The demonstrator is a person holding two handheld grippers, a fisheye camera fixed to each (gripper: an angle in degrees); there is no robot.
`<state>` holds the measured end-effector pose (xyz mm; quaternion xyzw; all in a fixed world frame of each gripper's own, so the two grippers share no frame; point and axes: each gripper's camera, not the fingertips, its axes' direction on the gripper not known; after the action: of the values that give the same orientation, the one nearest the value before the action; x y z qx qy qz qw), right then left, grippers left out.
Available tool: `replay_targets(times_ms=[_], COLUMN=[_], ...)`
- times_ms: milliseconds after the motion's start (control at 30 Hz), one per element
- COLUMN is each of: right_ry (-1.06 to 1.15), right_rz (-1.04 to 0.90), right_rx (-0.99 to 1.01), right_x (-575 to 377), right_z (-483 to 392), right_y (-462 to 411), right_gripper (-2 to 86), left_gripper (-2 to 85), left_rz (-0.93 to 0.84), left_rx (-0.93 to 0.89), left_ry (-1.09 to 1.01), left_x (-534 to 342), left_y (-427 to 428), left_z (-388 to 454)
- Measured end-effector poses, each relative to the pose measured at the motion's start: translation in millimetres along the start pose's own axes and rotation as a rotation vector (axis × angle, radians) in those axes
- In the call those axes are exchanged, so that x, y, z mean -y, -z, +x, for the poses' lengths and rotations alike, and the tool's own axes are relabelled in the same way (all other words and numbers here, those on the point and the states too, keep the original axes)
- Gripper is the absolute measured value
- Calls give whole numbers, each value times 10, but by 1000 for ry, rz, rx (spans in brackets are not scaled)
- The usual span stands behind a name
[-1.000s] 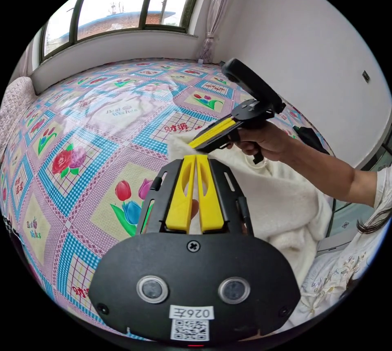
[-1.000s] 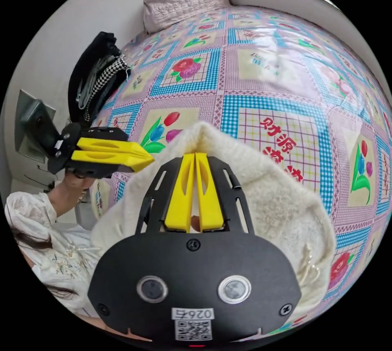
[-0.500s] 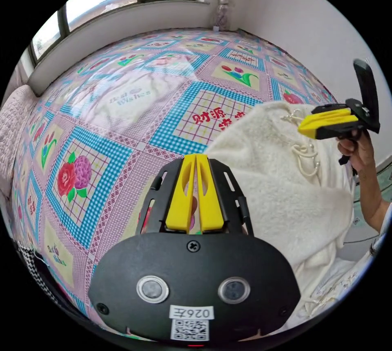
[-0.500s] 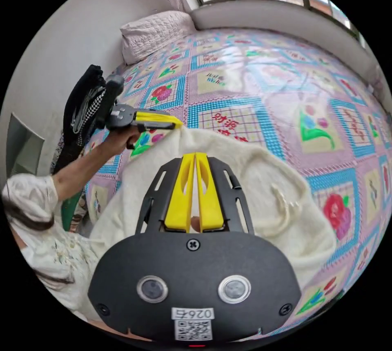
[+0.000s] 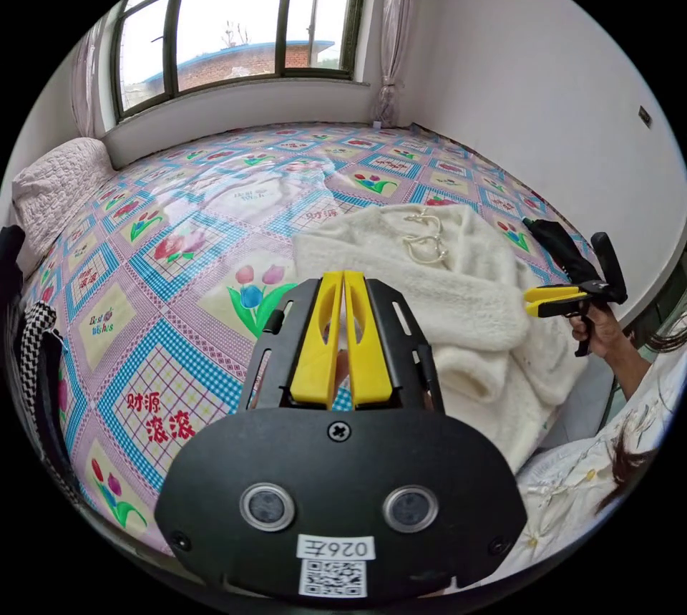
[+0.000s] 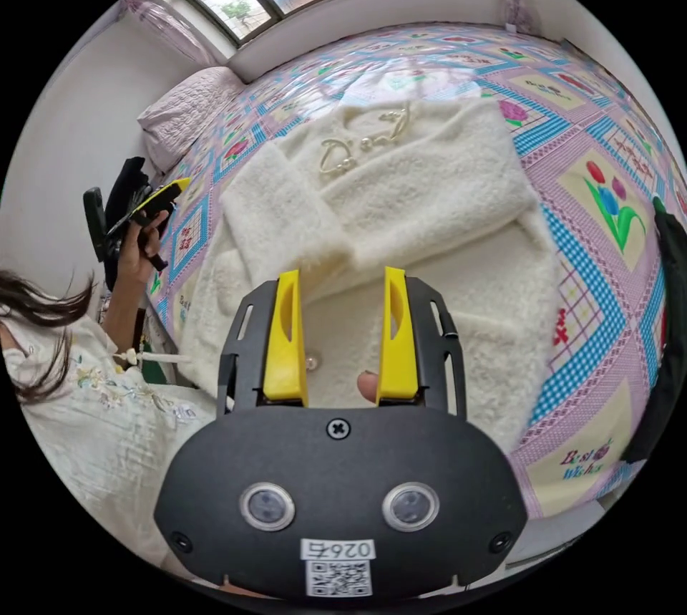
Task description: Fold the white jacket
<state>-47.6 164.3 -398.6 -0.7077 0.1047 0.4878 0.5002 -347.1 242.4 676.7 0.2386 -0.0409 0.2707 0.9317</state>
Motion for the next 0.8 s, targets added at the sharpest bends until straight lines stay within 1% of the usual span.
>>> replay_targets(times_ms=[100,233,367,500,567,633,733,800], right_ry=[2,28,22,-6,30,62,78,87], right_rz=[-26,-60,-43,-53,-156,-189,-46,22], right_rx=[77,13,88,108,48,28,137,175], right_x=[26,57,-6,68,205,285,321,318], right_z=[-92,-248,-237,-173,-162,-167,-164,-160], right_y=[-146,-216,-92,-193,-501,-546,-147,106], right_gripper=[126,124,120,120,53,1,-12,-13], left_gripper=[-10,-10,-10,-10,-10,-10,-10,-10], left_rz=[-4,-1,19,27,10,-10,-13,-25], left_rx=[14,14,65,93,93,92,117,99], left_ry=[0,13,28,58,74,80,80,87], left_x=[-123,-233,-342,-501,-552,-572,-558,-536], left_y=[97,295,552,736,725,690,660,619], left_z=[319,583,668,701,704,712,720,700])
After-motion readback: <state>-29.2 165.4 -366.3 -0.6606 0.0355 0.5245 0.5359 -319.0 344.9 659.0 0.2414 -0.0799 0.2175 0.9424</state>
